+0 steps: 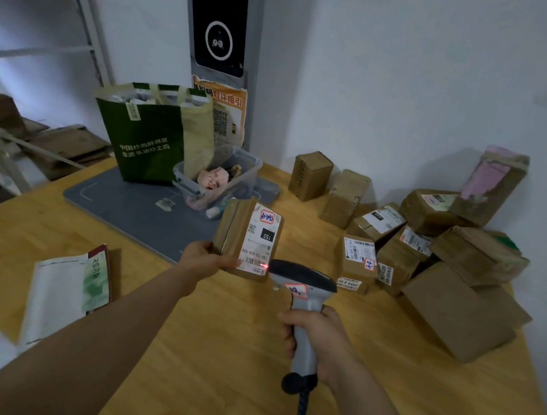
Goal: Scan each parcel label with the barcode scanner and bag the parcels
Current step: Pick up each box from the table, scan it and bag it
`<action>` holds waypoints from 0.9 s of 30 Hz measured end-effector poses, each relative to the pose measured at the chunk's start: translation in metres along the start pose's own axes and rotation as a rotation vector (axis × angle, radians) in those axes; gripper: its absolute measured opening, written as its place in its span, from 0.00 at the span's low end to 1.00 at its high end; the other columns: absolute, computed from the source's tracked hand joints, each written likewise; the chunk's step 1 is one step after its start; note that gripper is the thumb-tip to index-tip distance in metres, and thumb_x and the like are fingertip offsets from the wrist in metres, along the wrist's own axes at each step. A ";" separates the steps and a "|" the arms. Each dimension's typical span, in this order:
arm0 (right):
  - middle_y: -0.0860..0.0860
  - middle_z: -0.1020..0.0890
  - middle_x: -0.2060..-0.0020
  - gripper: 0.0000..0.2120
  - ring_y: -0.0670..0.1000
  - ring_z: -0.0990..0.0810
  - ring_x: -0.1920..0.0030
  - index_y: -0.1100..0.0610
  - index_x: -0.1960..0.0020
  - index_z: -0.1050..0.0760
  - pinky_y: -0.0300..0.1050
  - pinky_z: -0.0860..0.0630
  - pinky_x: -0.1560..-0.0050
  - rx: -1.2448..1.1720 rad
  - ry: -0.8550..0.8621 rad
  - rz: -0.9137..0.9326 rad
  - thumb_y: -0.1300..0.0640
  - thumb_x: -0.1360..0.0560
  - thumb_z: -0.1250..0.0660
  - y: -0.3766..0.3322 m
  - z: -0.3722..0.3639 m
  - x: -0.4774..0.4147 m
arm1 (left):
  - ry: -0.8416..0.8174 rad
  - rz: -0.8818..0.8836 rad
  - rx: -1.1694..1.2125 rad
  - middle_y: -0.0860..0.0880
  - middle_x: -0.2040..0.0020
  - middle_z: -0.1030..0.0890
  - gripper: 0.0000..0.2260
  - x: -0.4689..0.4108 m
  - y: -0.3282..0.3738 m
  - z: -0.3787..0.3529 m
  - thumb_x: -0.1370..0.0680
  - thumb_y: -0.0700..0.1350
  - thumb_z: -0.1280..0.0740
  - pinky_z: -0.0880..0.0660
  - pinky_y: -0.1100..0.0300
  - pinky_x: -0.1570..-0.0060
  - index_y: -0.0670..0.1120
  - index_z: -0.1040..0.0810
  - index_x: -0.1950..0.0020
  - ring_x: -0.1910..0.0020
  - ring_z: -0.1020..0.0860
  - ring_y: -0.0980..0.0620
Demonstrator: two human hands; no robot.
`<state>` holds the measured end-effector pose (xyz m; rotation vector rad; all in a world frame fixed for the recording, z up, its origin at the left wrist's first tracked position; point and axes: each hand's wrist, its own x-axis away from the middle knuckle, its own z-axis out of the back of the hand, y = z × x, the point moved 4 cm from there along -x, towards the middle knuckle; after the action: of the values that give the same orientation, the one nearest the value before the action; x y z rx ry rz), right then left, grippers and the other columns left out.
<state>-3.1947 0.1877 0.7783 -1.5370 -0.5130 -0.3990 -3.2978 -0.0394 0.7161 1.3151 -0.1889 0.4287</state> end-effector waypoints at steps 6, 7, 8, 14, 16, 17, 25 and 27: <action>0.57 0.23 0.73 0.05 0.51 0.27 0.76 0.63 0.62 0.25 0.41 0.29 0.73 -0.013 -0.027 0.021 0.67 0.31 0.29 -0.001 -0.014 -0.001 | 0.001 0.002 0.068 0.44 0.48 0.18 0.24 0.008 -0.005 0.014 0.34 0.43 0.21 0.21 0.49 0.45 0.40 0.23 0.42 0.49 0.18 0.46; 0.56 0.23 0.73 0.05 0.51 0.27 0.76 0.63 0.62 0.25 0.42 0.29 0.73 -0.024 -0.040 0.023 0.67 0.31 0.28 -0.001 -0.018 -0.002 | 0.008 0.002 0.089 0.44 0.49 0.18 0.24 0.012 -0.007 0.019 0.34 0.43 0.21 0.21 0.50 0.45 0.40 0.23 0.41 0.49 0.18 0.47; 0.56 0.23 0.74 0.06 0.51 0.27 0.76 0.63 0.62 0.25 0.42 0.30 0.73 -0.028 -0.055 0.025 0.67 0.31 0.28 -0.001 -0.024 -0.002 | 0.025 0.006 0.113 0.45 0.49 0.18 0.23 0.016 -0.010 0.025 0.34 0.44 0.21 0.21 0.52 0.45 0.40 0.22 0.42 0.49 0.18 0.47; 0.55 0.23 0.75 0.06 0.49 0.28 0.77 0.62 0.62 0.24 0.40 0.30 0.74 0.024 -0.239 0.015 0.67 0.32 0.27 0.012 -0.096 -0.007 | 0.248 0.035 0.249 0.47 0.50 0.18 0.24 0.065 -0.057 0.101 0.33 0.48 0.22 0.21 0.50 0.45 0.41 0.23 0.40 0.51 0.19 0.49; 0.54 0.23 0.74 0.06 0.49 0.27 0.77 0.61 0.61 0.24 0.41 0.30 0.74 0.058 -0.320 -0.003 0.67 0.32 0.27 0.024 -0.129 -0.006 | 0.360 0.044 0.259 0.48 0.54 0.17 0.25 0.091 -0.080 0.135 0.35 0.49 0.22 0.21 0.48 0.51 0.41 0.21 0.41 0.58 0.20 0.51; 0.54 0.23 0.75 0.06 0.49 0.27 0.77 0.62 0.60 0.24 0.41 0.30 0.73 0.081 -0.358 -0.011 0.67 0.32 0.27 0.031 -0.146 -0.005 | 0.424 0.052 0.260 0.48 0.54 0.16 0.26 0.104 -0.093 0.153 0.36 0.49 0.21 0.19 0.52 0.55 0.42 0.21 0.42 0.59 0.20 0.52; 0.55 0.22 0.74 0.05 0.51 0.27 0.76 0.62 0.60 0.23 0.43 0.29 0.72 0.262 -0.572 -0.116 0.68 0.32 0.28 0.093 -0.258 0.013 | 0.889 0.291 0.324 0.46 0.49 0.17 0.30 0.224 -0.218 0.265 0.38 0.57 0.23 0.18 0.50 0.53 0.44 0.22 0.41 0.53 0.17 0.48; 0.55 0.22 0.74 0.04 0.52 0.27 0.76 0.62 0.60 0.23 0.43 0.29 0.72 0.289 -0.579 -0.140 0.68 0.31 0.28 0.102 -0.274 0.017 | 0.966 0.400 0.362 0.45 0.49 0.18 0.25 0.241 -0.246 0.279 0.33 0.53 0.23 0.19 0.51 0.54 0.42 0.22 0.42 0.53 0.18 0.46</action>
<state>-3.1067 -0.0832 0.7115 -1.3255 -1.0846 0.0280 -2.9497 -0.3066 0.6566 1.2772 0.4649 1.4342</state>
